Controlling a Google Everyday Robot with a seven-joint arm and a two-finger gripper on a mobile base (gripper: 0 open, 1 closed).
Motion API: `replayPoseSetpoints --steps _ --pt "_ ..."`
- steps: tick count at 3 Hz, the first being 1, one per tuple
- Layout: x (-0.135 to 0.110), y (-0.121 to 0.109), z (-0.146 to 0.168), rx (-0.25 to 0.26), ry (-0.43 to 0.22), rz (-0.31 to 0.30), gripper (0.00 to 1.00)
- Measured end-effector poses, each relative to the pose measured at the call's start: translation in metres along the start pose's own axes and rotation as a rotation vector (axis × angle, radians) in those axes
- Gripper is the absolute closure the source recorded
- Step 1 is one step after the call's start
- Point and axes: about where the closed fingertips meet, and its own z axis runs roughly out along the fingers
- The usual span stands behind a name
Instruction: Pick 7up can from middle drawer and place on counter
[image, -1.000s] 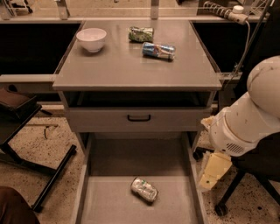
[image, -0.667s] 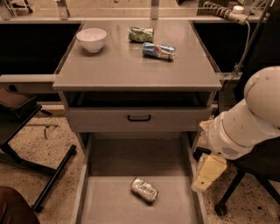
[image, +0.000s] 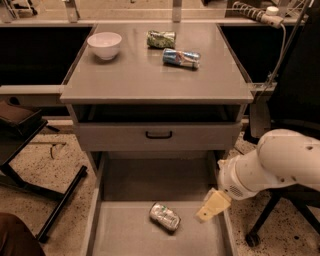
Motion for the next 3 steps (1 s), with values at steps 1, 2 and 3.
replayPoseSetpoints --steps 1,2,3 --pt "0.003 0.001 0.049 0.011 -0.061 0.058 0.0" --pt "0.003 0.001 0.049 0.011 -0.061 0.058 0.0" --pt "0.008 0.006 0.071 0.027 -0.084 0.081 0.0"
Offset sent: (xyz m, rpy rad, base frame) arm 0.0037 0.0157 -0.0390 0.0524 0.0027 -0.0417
